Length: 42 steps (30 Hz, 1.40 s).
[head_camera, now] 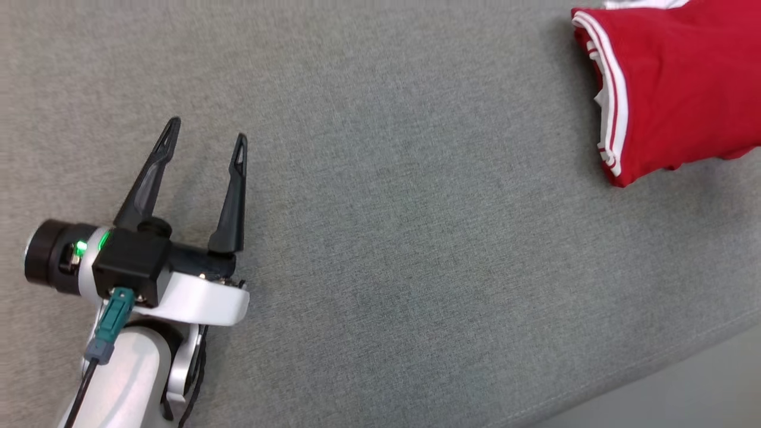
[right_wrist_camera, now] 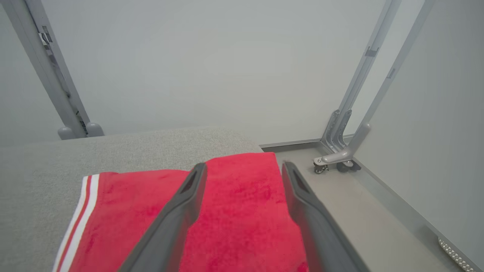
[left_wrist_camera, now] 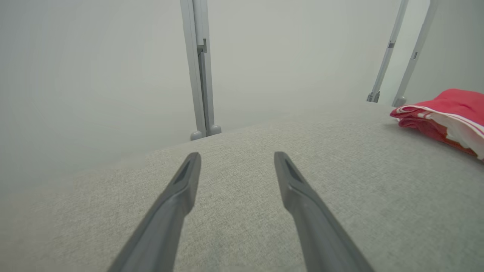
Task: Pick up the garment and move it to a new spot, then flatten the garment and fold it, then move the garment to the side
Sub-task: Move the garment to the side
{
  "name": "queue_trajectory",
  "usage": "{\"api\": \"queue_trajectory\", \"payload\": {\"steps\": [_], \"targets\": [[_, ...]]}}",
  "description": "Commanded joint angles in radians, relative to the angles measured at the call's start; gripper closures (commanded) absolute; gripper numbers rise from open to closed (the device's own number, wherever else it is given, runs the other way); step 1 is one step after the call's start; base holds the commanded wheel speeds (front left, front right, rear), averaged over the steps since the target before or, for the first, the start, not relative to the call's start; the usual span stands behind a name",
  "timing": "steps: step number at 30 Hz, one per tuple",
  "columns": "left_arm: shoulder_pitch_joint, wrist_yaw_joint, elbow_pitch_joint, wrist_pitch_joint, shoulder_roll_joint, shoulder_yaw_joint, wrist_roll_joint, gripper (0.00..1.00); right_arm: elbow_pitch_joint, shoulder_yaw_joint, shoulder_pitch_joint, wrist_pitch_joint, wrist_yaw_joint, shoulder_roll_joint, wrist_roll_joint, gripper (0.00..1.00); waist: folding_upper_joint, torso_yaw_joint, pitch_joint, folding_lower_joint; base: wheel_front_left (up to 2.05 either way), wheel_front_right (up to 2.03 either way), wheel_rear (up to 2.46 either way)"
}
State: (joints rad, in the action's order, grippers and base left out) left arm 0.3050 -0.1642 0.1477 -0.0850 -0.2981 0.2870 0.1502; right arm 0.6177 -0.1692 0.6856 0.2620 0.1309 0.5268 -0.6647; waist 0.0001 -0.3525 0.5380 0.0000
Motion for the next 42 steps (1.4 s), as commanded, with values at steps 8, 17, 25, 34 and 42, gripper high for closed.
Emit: {"api": "queue_trajectory", "payload": {"steps": [8, 17, 25, 34, 42], "targets": [[-0.082, -0.022, -0.082, -0.091, 0.044, -0.029, 0.075, 0.00, -0.190, 0.052, -0.153, 0.003, 0.000, -0.095, 0.154, 0.00, -0.0001, 0.061, -0.158, 0.0000, 0.00, 0.00, 0.00], [-0.183, -0.051, -0.128, -0.149, 0.063, -0.094, 0.141, 0.00, -0.347, 0.000, -0.307, 0.002, 0.000, -0.206, 0.252, 0.00, -0.0001, 0.135, -0.274, 0.0000, 0.00, 0.00, 0.00], [-0.302, -0.063, -0.142, -0.167, 0.071, -0.125, 0.175, 0.00, -0.364, 0.018, -0.432, 0.002, 0.000, -0.274, 0.298, 0.00, -0.0001, 0.191, -0.381, 0.0000, 0.00, 0.00, 0.00], [-0.405, -0.060, -0.150, -0.161, 0.072, -0.125, 0.208, 0.00, -0.360, 0.056, -0.545, 0.001, 0.000, -0.304, 0.325, 0.00, -0.0001, 0.225, -0.492, 0.0000, 0.00, 0.00, 0.00], [-0.475, -0.076, -0.141, -0.140, 0.070, -0.122, 0.219, 0.00, -0.401, 0.106, -0.621, -0.026, 0.000, -0.321, 0.352, 0.00, -0.0001, 0.229, -0.550, 0.0000, 0.00, 0.00, 0.00]]}}
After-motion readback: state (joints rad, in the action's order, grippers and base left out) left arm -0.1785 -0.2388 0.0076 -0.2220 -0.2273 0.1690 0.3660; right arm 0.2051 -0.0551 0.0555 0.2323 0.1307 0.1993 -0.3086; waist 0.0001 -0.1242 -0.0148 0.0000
